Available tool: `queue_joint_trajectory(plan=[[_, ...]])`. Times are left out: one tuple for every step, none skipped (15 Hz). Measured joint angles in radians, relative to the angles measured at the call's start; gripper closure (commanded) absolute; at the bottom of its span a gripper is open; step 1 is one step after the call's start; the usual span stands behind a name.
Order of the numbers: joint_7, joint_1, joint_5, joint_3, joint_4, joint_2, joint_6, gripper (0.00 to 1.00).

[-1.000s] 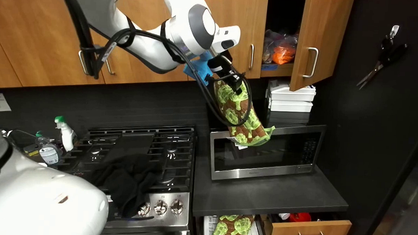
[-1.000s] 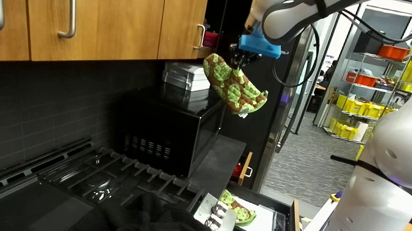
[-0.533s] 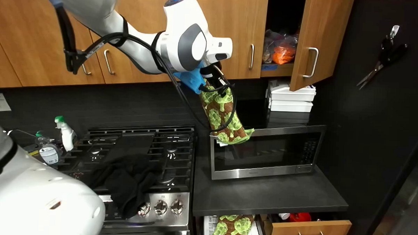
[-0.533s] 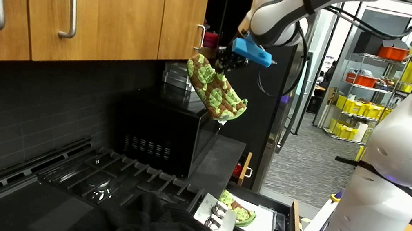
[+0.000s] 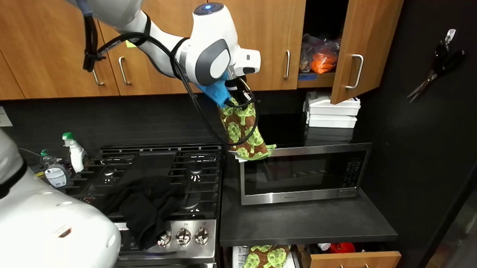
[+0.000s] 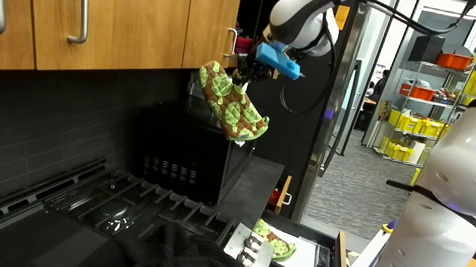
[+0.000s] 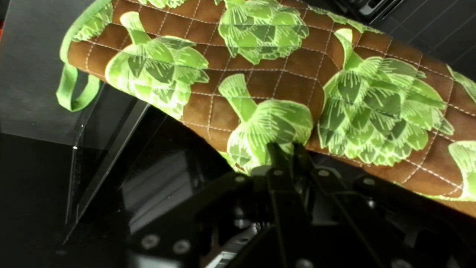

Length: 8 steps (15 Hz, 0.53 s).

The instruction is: Remove the oven mit from the drawer and put it on top of the microwave

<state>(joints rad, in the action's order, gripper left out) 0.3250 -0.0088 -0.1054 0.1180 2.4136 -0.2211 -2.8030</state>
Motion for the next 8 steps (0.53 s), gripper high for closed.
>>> queue_joint_trajectory(plan=[[0.0, -0.009, 0.006, -0.012, -0.017, 0.001, 0.0, 0.98], [0.001, -0.022, 0.018, -0.024, -0.035, 0.001, -0.001, 0.98], [0.002, -0.037, 0.034, -0.034, -0.055, 0.001, -0.003, 0.98], [0.003, -0.051, 0.046, -0.042, -0.075, 0.002, -0.003, 0.98], [0.002, -0.061, 0.049, -0.045, -0.094, 0.004, -0.004, 0.98], [0.001, -0.069, 0.048, -0.044, -0.109, 0.006, -0.008, 0.98], [-0.002, -0.073, 0.038, -0.042, -0.12, 0.009, -0.016, 0.98], [-0.01, -0.072, 0.015, -0.038, -0.128, 0.013, -0.025, 0.98]])
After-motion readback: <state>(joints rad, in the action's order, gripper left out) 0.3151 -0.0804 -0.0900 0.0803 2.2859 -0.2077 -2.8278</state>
